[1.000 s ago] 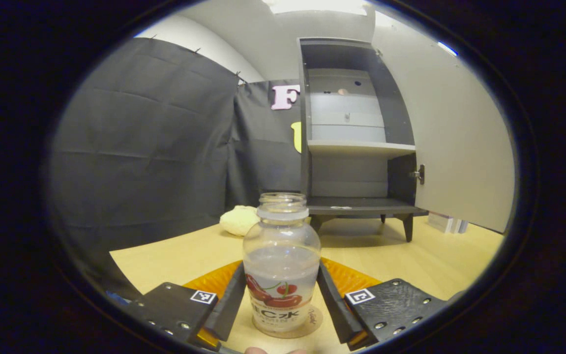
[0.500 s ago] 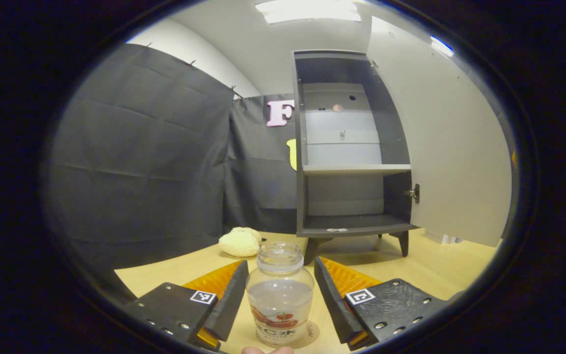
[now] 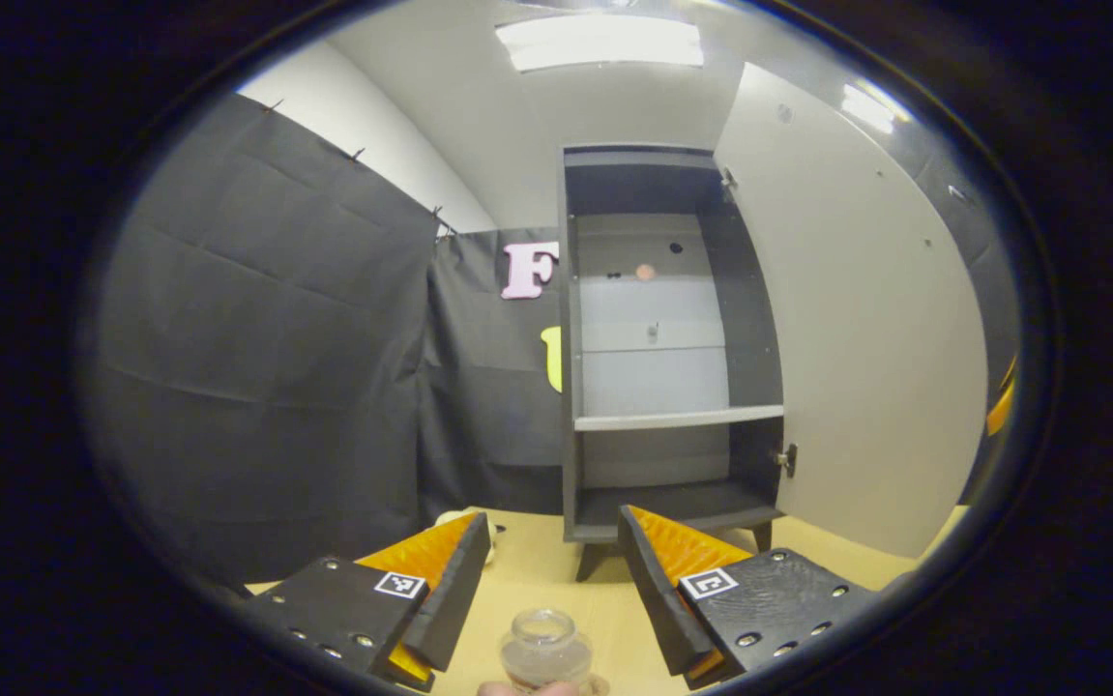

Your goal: Open the cabinet door with the right hand, grasp the bottle in the cabinet with the left hand and place it on the coaster, then close the cabinet door with the right hand.

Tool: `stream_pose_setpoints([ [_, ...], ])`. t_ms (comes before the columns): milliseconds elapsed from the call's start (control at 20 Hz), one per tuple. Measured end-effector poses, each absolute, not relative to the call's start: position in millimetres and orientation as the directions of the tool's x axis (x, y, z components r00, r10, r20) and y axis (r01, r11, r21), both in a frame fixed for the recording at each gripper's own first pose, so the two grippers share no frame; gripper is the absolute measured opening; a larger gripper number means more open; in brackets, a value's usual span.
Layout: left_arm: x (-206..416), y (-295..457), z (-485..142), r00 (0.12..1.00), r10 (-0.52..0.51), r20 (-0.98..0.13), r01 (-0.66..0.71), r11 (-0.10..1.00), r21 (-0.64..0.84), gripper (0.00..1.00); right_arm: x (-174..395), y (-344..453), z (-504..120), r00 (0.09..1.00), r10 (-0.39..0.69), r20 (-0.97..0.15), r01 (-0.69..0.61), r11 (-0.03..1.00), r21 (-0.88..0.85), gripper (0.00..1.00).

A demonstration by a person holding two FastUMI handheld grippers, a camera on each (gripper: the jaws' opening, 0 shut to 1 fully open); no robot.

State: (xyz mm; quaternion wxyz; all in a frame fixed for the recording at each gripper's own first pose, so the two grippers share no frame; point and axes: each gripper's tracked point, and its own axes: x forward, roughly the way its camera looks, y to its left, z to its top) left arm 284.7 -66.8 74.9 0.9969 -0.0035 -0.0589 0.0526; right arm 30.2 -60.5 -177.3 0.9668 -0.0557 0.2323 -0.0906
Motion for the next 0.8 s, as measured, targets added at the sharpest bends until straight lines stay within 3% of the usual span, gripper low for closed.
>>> stream_pose_setpoints([
  [450,281.1,-102.8,142.8,0.998,-0.015,0.068,0.021,0.996,-0.091,0.78,64.6,-77.6,-114.5,0.934,-0.213,-0.288,0.198,0.977,-0.080,0.92],
  [800,268.3,-98.5,167.2,1.000,0.003,0.012,-0.003,1.000,0.020,0.80,91.0,-116.3,-39.4,0.958,-0.256,-0.131,0.262,0.964,0.036,0.93],
])
